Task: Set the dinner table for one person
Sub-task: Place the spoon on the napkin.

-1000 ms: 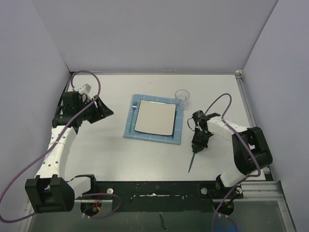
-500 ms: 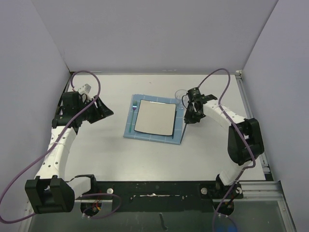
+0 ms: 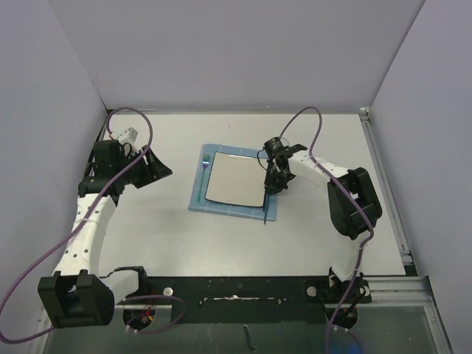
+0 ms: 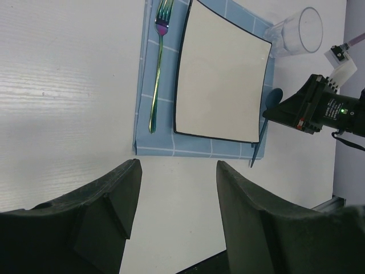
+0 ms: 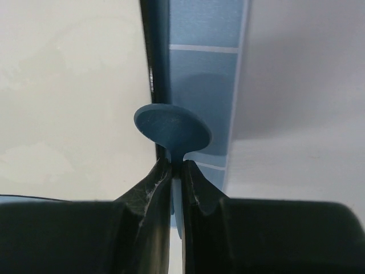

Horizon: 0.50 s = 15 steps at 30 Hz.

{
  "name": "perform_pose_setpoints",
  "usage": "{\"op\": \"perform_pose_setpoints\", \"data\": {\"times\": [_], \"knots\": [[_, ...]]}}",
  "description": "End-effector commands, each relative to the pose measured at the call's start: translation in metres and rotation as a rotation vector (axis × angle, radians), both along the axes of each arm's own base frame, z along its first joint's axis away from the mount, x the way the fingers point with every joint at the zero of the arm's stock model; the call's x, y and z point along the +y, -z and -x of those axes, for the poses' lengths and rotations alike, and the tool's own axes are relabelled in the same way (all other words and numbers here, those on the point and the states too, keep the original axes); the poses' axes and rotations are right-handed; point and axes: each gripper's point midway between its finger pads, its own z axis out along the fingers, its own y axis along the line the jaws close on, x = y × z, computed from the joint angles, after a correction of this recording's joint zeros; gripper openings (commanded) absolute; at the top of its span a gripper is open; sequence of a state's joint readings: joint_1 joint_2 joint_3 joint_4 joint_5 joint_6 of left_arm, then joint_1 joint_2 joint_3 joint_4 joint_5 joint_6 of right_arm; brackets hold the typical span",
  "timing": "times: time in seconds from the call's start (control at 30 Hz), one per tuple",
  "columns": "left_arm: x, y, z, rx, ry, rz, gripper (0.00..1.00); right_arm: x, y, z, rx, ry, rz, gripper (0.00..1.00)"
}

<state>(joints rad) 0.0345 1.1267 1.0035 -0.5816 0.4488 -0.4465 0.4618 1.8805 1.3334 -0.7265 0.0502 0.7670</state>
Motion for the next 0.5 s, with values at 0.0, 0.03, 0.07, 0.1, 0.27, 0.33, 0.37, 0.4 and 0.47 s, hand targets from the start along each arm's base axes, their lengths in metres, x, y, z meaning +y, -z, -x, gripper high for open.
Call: {"op": "perform_pose_setpoints", "data": {"times": [0.0,0.03,0.07,0.1,0.27,0.33,0.37,0.4,0.47], "knots": [[0.004,-0.017,-0.006,-0.074,0.0,-0.016,0.53,0.017,-0.013,-0.019,-0.054,-0.003,-0.023,0.0],[0.003,-0.016,-0.007,-0.07,0.0,-0.014,0.53,0.017,-0.012,-0.02,-0.051,-0.002,-0.021,0.0],[0.003,-0.017,-0.007,-0.072,0.001,-0.013,0.53,0.018,-0.011,-0.02,-0.049,-0.003,-0.02,0.0],[0.003,-0.016,-0.008,-0.071,0.001,-0.014,0.53,0.018,-0.012,-0.021,-0.049,-0.003,-0.02,0.0],[0.005,-0.013,-0.009,-0.063,-0.001,-0.02,0.53,0.013,-0.013,-0.024,-0.056,0.006,-0.005,0.0],[0.005,-0.011,-0.009,-0.059,0.0,-0.019,0.53,0.01,-0.014,-0.025,-0.057,0.012,0.004,0.0],[0.004,-0.01,-0.009,-0.056,0.0,-0.018,0.53,0.008,-0.014,-0.025,-0.057,0.016,0.009,0.0],[0.004,-0.009,-0.01,-0.056,0.0,-0.015,0.53,0.006,-0.014,-0.026,-0.057,0.021,0.013,0.0],[0.004,-0.009,-0.011,-0.055,0.0,-0.009,0.53,0.002,-0.012,-0.026,-0.051,0.028,0.022,0.0]]}}
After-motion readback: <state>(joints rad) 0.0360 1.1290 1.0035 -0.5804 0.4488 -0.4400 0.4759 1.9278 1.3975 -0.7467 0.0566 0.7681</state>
